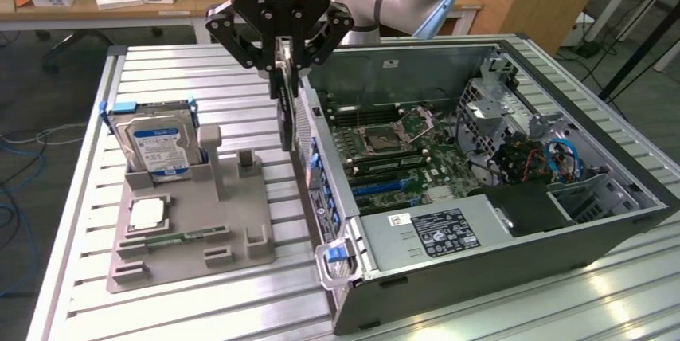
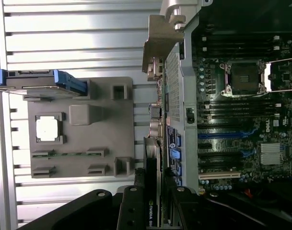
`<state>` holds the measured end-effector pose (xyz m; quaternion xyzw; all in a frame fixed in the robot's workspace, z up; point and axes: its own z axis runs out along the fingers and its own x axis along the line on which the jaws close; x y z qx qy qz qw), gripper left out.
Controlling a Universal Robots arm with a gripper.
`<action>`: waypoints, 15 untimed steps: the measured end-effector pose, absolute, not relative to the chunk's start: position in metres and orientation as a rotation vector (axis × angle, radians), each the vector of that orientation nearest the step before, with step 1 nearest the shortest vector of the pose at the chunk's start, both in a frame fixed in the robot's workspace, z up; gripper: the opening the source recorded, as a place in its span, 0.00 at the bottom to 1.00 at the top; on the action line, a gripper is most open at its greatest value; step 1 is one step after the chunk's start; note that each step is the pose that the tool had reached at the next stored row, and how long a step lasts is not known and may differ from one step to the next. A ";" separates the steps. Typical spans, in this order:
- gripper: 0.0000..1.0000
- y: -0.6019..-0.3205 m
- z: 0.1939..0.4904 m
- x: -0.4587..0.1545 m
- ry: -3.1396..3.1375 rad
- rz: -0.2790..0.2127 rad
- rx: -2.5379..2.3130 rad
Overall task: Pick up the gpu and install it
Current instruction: 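Pick up the gpu and move the gpu toward the slot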
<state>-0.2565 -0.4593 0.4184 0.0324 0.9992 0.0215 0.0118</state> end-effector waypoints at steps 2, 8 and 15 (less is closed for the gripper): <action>0.26 -0.459 0.418 -0.254 3.116 0.067 0.101; 0.26 -0.459 0.418 -0.248 3.116 0.067 0.100; 0.26 -0.459 0.418 -0.242 3.116 0.067 0.098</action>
